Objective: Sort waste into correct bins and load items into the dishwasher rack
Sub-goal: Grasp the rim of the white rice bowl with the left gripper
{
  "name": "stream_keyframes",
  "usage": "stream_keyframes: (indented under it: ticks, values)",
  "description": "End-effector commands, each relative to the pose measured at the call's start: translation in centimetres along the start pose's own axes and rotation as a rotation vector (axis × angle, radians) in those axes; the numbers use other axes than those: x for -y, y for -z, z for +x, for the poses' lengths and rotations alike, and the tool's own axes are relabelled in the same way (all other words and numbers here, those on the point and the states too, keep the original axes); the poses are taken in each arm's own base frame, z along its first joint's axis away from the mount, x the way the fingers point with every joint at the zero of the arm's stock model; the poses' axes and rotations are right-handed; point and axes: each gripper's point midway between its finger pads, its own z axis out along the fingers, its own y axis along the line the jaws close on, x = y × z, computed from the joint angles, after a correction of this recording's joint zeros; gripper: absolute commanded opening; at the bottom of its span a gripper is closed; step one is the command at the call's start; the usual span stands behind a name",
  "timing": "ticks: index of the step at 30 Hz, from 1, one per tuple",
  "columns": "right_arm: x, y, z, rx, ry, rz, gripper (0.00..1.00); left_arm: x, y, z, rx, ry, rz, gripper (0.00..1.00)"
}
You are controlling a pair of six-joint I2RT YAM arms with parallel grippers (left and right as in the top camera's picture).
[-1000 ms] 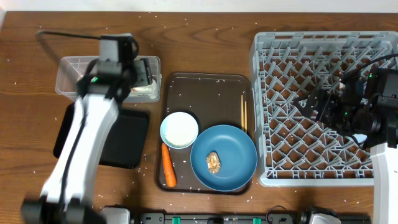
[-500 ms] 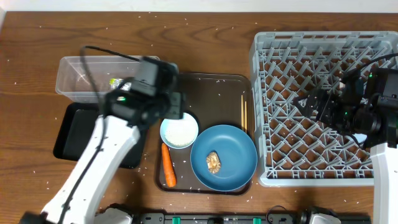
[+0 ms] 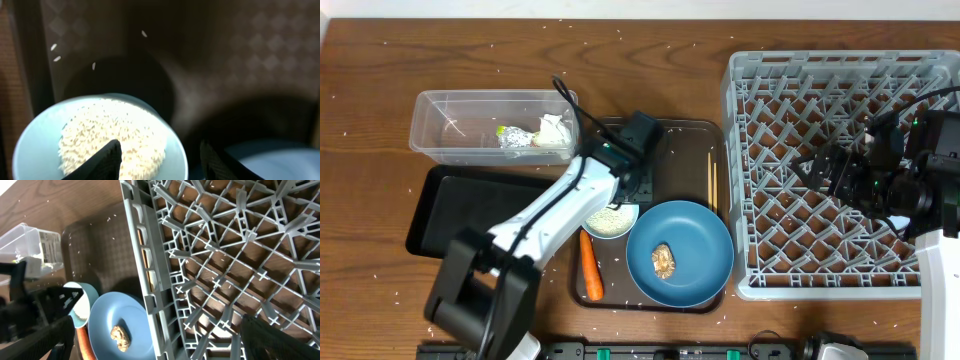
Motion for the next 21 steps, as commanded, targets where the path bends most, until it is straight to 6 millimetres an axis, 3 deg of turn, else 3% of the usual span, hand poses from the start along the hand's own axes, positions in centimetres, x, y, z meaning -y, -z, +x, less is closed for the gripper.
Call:
stream_keyframes:
  ticks: [1,3,7,17,21]
  values:
    - [-0.3,0.0,0.0,-0.003,0.028,-0.004,0.98,-0.8,-1.1,0.1,-0.005,0.041,-0.048,0.51]
    - [-0.3,0.0,0.0,-0.003,0.028,-0.004,0.98,-0.8,-1.4,0.2,-0.009,0.041,-0.051,0.51]
    - [-0.3,0.0,0.0,-0.002,0.028,-0.004,0.98,-0.7,-1.7,0.0,-0.004,0.041,-0.048,0.38]
    - [-0.3,0.0,0.0,-0.002,0.028,-0.005,0.98,-0.3,-4.1,0.3,-0.029,0.070,-0.063,0.34]
    - [-0.3,0.0,0.0,-0.002,0.028,-0.004,0.99,0.1,-4.3,-0.1,-0.008,0.063,-0.059,0.27]
